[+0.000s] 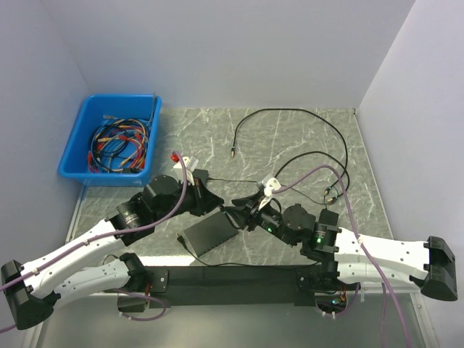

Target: Insert the plug into the switch port

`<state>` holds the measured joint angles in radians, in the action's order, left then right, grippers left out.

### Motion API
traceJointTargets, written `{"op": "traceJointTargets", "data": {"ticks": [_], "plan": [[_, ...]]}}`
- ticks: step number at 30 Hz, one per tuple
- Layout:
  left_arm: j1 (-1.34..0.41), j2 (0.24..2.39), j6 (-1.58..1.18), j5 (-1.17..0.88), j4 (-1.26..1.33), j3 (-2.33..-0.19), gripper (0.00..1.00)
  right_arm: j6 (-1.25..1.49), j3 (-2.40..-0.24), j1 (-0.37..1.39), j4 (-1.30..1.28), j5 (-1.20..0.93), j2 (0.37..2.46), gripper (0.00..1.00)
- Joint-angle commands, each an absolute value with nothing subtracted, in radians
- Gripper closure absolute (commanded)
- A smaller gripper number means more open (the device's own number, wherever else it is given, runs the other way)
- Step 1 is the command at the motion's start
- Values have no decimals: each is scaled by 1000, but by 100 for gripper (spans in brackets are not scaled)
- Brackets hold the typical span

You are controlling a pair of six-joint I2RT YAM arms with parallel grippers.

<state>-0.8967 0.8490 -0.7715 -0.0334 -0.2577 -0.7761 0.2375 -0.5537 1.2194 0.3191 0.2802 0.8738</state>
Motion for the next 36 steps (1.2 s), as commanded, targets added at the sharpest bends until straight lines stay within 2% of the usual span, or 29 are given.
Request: {"op": "traceJointTargets", "data": {"ticks": [1,6,24,29,36], "plan": [[-900,853,-784,-18,-210,-781,99,259,-529,1213,368,263,864,58],[-902,876,-793,-26,-202,-808,99,268,-531,1215,377,244,903,64],[-902,911,-804,-31,-187,-839,99,270,-537,1215,406,239,974,70],[-902,900,-805,-29,-195,-845,99,270,-545,1212,399,242,989,70],[-900,888,-799,-12,-227,-862,99,273,-534,1212,399,273,980,60]]}}
